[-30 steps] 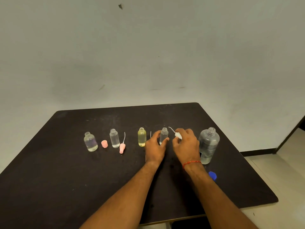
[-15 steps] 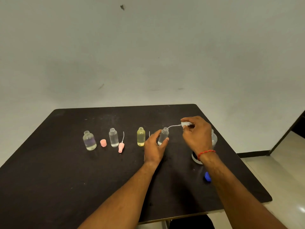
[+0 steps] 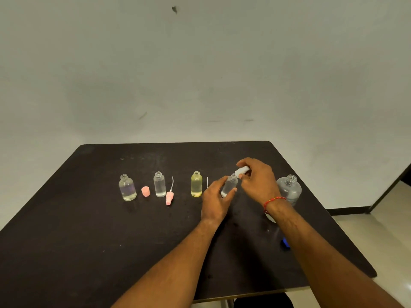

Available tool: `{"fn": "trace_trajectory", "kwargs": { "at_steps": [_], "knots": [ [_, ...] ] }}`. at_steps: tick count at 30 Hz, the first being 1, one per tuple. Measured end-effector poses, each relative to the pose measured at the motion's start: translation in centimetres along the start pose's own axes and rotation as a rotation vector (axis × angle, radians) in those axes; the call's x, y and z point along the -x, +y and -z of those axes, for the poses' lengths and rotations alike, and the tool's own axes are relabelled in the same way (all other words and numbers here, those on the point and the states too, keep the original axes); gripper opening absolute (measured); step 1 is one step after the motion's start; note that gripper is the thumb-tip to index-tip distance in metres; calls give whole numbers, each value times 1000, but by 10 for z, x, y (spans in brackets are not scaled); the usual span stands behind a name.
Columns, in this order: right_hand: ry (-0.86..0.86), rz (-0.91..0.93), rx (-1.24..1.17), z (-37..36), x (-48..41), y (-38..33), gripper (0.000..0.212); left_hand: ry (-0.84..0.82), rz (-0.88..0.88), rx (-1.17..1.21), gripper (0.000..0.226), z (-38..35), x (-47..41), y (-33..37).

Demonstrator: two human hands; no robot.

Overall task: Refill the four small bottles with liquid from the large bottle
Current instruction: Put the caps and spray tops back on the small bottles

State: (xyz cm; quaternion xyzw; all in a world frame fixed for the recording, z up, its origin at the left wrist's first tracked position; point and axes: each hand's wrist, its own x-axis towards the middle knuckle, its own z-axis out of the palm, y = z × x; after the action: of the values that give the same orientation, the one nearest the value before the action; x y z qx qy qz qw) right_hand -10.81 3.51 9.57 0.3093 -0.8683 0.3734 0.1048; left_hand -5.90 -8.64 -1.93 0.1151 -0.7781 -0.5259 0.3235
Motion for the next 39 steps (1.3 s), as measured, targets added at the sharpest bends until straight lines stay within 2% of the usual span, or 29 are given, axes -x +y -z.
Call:
{"fn": "trace_trajectory", "kwargs": {
  "at_steps": [5,13,19,25,27,33,39],
  "knots": [
    [-59,-51,-1,-9,-3,1,26,-18,-11,-5,43,0,0,1],
    [-172,25,101,-7,-11,0,24,-42,-3,39,46,-1,1,4],
    [-176,-5,205,-10,-17,-2,8,-41,-16,38,40,1,1,7],
    [-142,-106,260,-14,-20,1,35,-71,-4,14,45,2,2,11],
    [-117,-119,203,-14,-18,1,43,-70,-11,37,40,2,2,11],
    [-61,-105,-201,-19,-6,4,56,-68,-6,139,26,3,4,14],
    [34,-156,-274,-24,-2,4,45,-87,-31,110,28,3,3,13]
  ]
}}
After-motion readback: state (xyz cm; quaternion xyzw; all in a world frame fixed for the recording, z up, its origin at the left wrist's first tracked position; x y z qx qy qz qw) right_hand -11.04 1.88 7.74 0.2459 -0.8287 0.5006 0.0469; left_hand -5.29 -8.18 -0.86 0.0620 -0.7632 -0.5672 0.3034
